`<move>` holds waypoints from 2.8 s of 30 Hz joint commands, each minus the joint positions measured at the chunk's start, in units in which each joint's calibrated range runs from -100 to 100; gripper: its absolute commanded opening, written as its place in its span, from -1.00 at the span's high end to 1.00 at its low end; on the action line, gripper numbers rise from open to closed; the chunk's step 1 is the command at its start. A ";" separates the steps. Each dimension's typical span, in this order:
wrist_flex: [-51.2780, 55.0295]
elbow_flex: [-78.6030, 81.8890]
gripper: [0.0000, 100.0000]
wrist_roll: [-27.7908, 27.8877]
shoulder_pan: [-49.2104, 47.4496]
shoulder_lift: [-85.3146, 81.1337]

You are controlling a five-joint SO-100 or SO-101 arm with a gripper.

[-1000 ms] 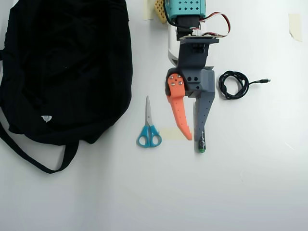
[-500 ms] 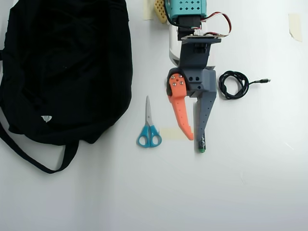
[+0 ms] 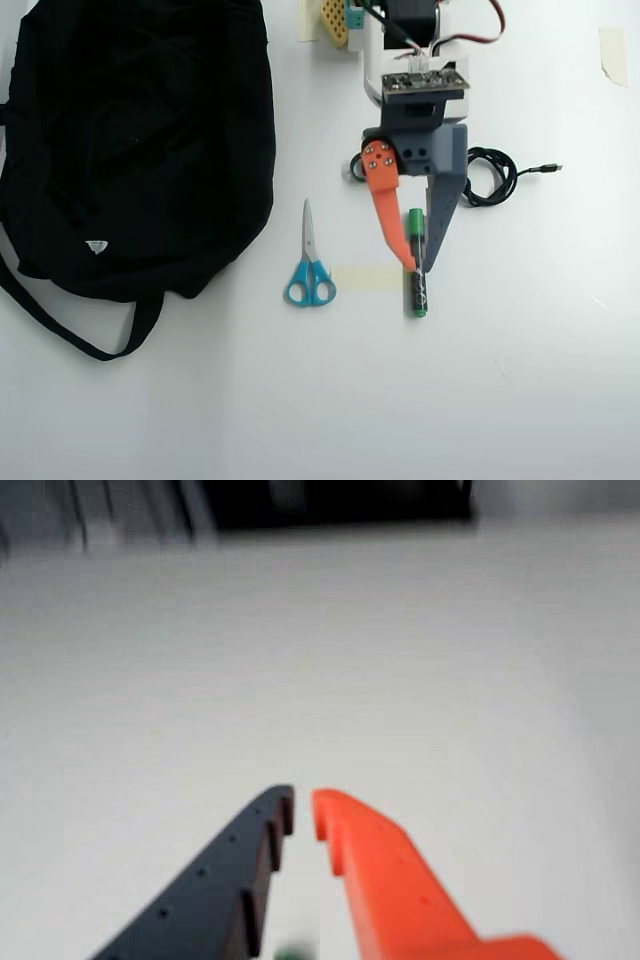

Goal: Put the green marker into the black bag

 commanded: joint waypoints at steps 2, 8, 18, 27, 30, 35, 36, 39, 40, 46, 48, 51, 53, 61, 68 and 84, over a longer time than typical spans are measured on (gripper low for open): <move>21.61 -8.83 0.95 -0.08 -1.72 -1.87; 36.43 -8.92 0.95 -0.50 -2.92 -1.95; 49.35 -8.20 0.95 -0.34 -4.12 -3.69; 54.26 -8.02 0.95 -0.29 -6.44 -2.45; 56.07 -8.02 0.95 -0.34 -6.29 -2.45; 56.32 -8.02 0.95 0.03 -5.84 -2.36; 56.32 -8.02 0.95 0.03 -5.76 -2.36; 56.41 -8.02 0.95 -0.29 -5.02 -2.36; 56.41 -7.93 0.95 -0.29 -4.87 -2.36; 56.32 -7.93 0.95 -0.39 -5.39 -2.45; 56.32 -7.93 0.95 -0.39 -5.39 -2.45; 56.32 -7.93 0.95 -0.39 -5.17 -2.45; 56.32 -7.93 0.95 -0.39 -5.17 -2.45; 56.32 -7.93 0.95 -0.39 -5.09 -2.53; 55.55 -8.02 0.95 -0.39 -5.39 -2.45; 49.95 -4.87 0.95 -3.85 -8.46 -2.36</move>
